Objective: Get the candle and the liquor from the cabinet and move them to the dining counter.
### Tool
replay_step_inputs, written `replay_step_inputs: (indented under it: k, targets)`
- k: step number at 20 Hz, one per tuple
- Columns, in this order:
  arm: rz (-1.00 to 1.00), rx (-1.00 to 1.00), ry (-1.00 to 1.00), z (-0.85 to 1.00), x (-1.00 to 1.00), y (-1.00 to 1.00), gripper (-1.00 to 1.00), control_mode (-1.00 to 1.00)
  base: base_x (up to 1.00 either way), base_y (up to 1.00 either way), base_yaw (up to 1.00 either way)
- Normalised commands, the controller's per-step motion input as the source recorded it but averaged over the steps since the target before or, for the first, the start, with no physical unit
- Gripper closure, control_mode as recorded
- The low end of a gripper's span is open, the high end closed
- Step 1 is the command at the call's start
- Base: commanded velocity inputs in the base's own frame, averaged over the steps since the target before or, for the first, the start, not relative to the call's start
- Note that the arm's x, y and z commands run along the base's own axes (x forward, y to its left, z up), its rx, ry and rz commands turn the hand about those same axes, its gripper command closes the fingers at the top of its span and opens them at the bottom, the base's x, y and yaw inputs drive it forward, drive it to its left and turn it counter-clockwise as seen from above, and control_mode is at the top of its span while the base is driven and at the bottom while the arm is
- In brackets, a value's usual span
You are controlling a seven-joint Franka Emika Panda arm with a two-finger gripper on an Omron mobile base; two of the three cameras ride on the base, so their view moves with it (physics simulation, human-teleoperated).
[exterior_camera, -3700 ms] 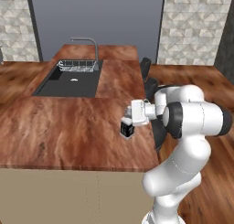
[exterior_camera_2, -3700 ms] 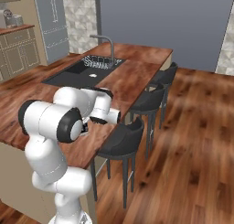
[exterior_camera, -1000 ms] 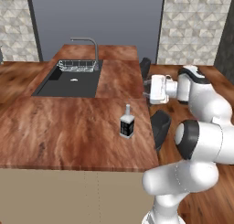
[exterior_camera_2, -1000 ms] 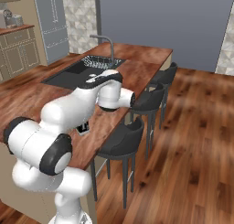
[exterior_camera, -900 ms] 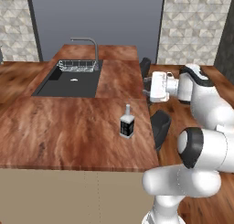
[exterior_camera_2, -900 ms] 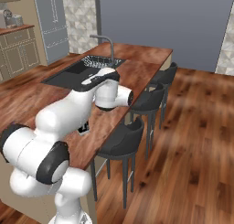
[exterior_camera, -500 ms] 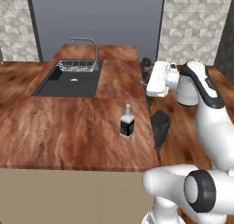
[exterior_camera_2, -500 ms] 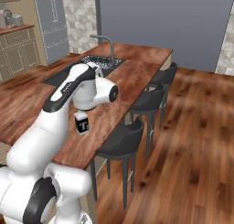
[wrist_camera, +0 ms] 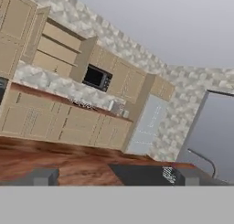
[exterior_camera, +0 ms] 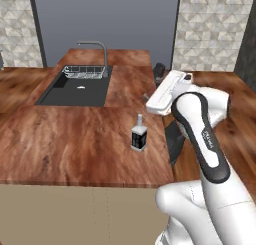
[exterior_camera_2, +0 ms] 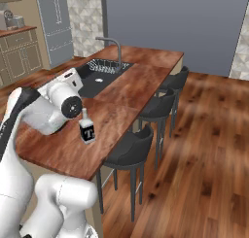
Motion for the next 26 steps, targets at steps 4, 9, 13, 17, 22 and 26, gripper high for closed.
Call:
replay_step_inputs:
  k: [4, 9, 13, 17, 22, 26]
  targets:
    - [-0.24, -0.13, 0.19, 0.05, -0.77, 0.43, -1.0, -1.0, 0.0, 0.0, 0.0]
    - [-0.22, -0.12, 0.23, 0.16, -0.79, 0.25, -1.0, -1.0, 0.0, 0.0, 0.0]
    - [-0.22, -0.1, 0.3, 0.21, -0.73, 0.11, -1.0, -1.0, 0.0, 0.0, 0.0]
    - [-0.22, -0.07, 0.37, 0.23, -0.69, 0.05, -1.0, -1.0, 0.0, 0.0, 0.0]
    - [-0.22, -0.03, 0.44, 0.19, -0.67, 0.0, -1.0, -1.0, 0.0, 0.0, 0.0]
    - [-0.22, -0.11, 0.37, -0.02, -0.76, 0.03, -1.0, -1.0, 0.0, 0.0, 0.0]
